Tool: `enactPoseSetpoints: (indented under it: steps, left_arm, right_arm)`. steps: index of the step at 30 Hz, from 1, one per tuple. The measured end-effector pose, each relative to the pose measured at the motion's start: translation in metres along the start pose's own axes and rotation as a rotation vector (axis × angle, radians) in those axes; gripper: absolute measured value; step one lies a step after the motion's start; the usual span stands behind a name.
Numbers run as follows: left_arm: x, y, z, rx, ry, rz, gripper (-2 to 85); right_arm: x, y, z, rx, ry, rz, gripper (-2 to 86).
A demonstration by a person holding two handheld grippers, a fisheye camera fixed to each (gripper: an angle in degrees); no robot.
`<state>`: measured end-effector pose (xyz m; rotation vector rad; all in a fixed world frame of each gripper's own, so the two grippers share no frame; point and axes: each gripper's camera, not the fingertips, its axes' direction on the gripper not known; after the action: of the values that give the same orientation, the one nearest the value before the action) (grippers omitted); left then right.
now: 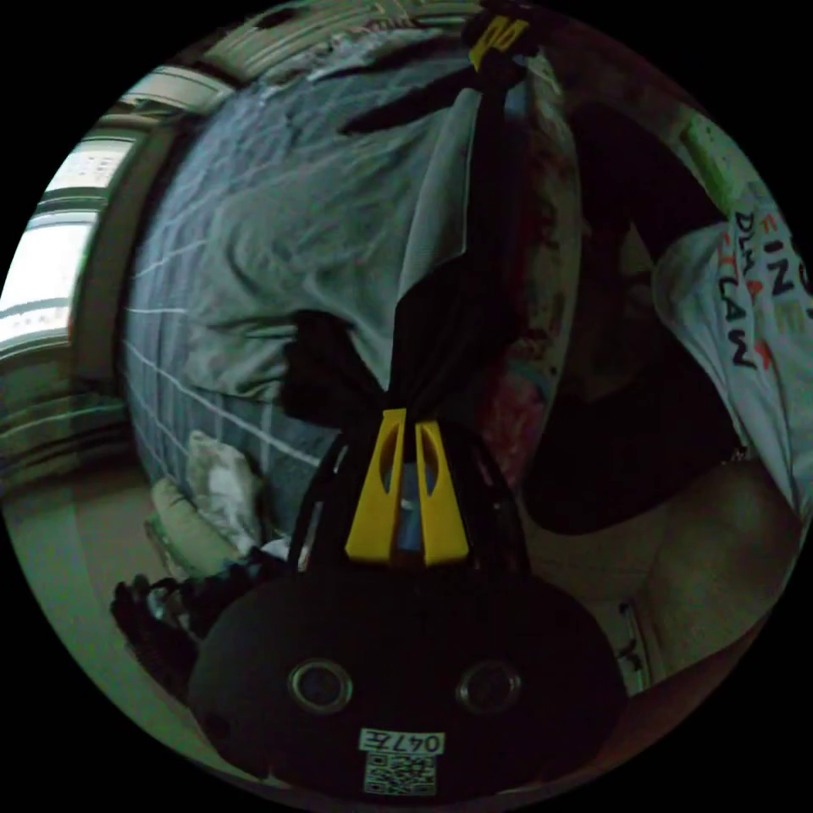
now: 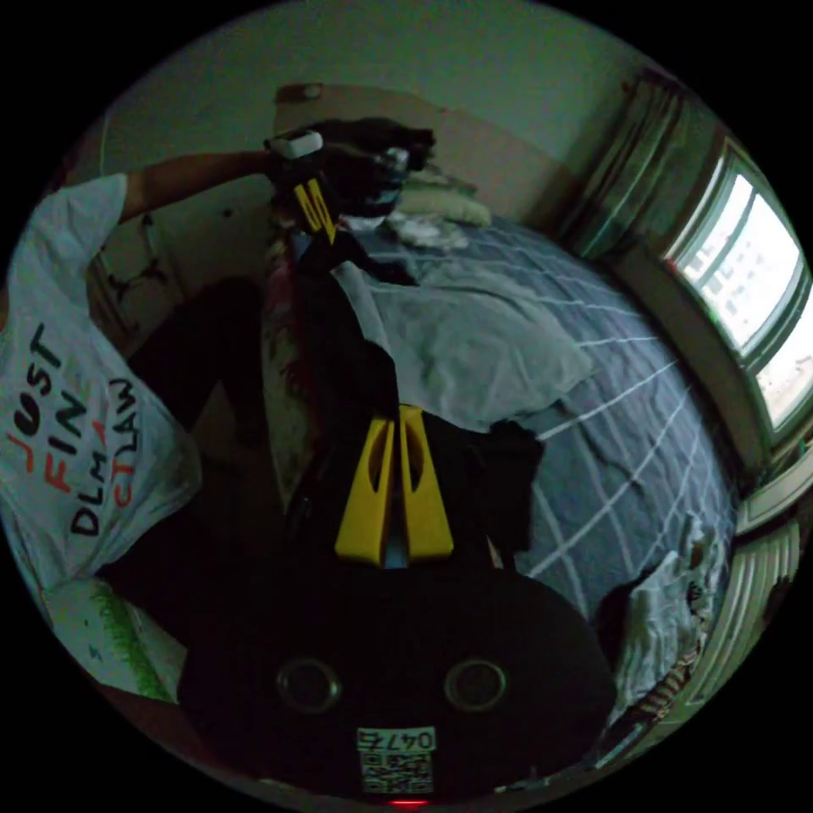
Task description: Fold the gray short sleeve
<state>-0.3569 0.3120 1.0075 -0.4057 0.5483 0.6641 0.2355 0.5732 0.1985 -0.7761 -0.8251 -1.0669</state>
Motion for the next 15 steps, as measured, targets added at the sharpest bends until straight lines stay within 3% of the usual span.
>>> enactPoseSetpoints:
  steps: [6, 13, 15]
  left_arm:
    - [0.029, -0.013, 0.043, 0.017, -0.006, -0.028, -0.1]
    - [0.028, 0.007, 0.035, 0.209, -0.073, -0.277, 0.0]
    - [0.039, 0.017, 0.033, 0.246, -0.109, -0.334, -0.3]
  right_arm:
    - [-0.03, 0.039, 0.058, -0.052, -0.046, -0.007, 0.0]
    - [-0.008, 0.088, 0.075, -0.082, -0.237, 0.097, 5.2]
    - [-0.008, 0.106, 0.069, -0.068, -0.209, 0.106, 5.6]
